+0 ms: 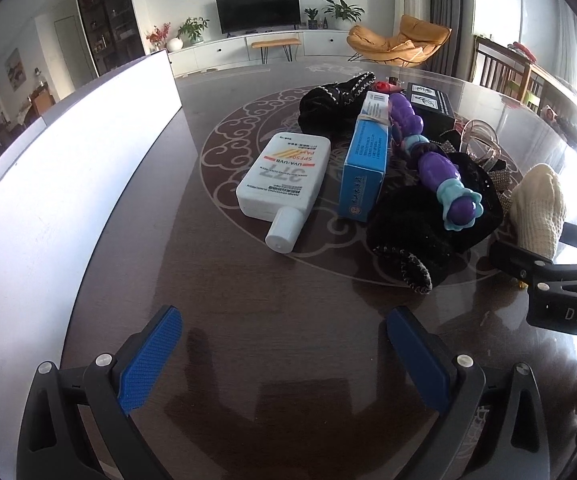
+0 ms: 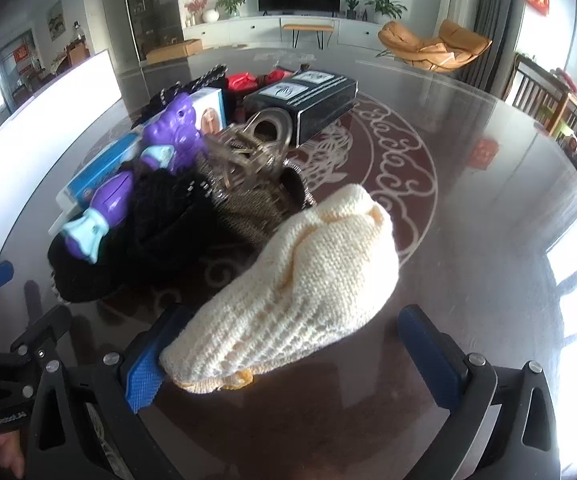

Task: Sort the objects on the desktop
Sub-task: 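Grasp the white sunscreen bottle with the left gripper while the right grasps the cream knitted glove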

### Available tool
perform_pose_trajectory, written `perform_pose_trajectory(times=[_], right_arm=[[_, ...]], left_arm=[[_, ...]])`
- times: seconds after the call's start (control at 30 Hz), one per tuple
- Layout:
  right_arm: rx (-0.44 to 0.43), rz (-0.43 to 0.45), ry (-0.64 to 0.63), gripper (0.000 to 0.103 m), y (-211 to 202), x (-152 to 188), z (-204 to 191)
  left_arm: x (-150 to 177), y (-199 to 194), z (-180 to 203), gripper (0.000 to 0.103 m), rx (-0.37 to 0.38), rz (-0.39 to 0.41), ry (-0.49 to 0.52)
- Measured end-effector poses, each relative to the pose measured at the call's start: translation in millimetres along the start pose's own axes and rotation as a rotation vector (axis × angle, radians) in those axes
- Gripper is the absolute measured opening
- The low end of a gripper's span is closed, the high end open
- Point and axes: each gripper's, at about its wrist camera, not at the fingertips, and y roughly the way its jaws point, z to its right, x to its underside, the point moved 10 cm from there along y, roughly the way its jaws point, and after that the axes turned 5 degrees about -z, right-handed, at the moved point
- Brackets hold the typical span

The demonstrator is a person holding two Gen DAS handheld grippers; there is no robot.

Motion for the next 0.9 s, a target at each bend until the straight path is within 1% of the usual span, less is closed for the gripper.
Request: perform_pose_trajectory(times=[0.17, 0.37, 0.53, 0.6, 0.7, 0.77, 0.87, 0.9], right_arm=[[0.001, 0.004, 0.001, 0.103, 2.6, -4.4, 1.4], [0.001, 0.004, 0.001, 0.103, 2.4, -3.0, 1.4], [0.001, 0.005, 0.001, 0.103, 3.2, -3.3, 1.5], [0.0, 0.005, 0.001, 0.103, 2.4, -2.0, 1.3], [0.0, 0.005, 0.001, 0.103, 2.4, -1.7, 1.3], [0.0, 0.005, 0.001, 0.103, 2.5, -1.6, 1.3], [0.0, 0.006, 0.001, 0.103, 2.5, -1.2, 1.2], [0.0, 0.006, 0.001, 0.103, 2.4, -1.1, 1.2]], left_arm=[[0.3, 7.3, -2.9, 0.103, 0.053, -0.024, -0.045], [4.3, 7.3, -3.6, 0.103, 0.069, -0.034, -0.016], [5.0, 9.5, -23.7, 0.103, 0.081, -0.073, 0.005], [-5.7, 18.0, -34.2, 0.103, 0.075, -0.099, -0.007], [-26.7, 31.5, -33.5, 0.103, 0.083, -0.128, 0.006], [-51.7, 47.2, -27.7, 0.103, 0.094, -0.149, 0.021], [-80.3, 64.2, -20.4, 0.103, 0.099, -0.162, 0.031], [-88.8, 68.9, -19.0, 0.103, 0.1, -0.148, 0.029]])
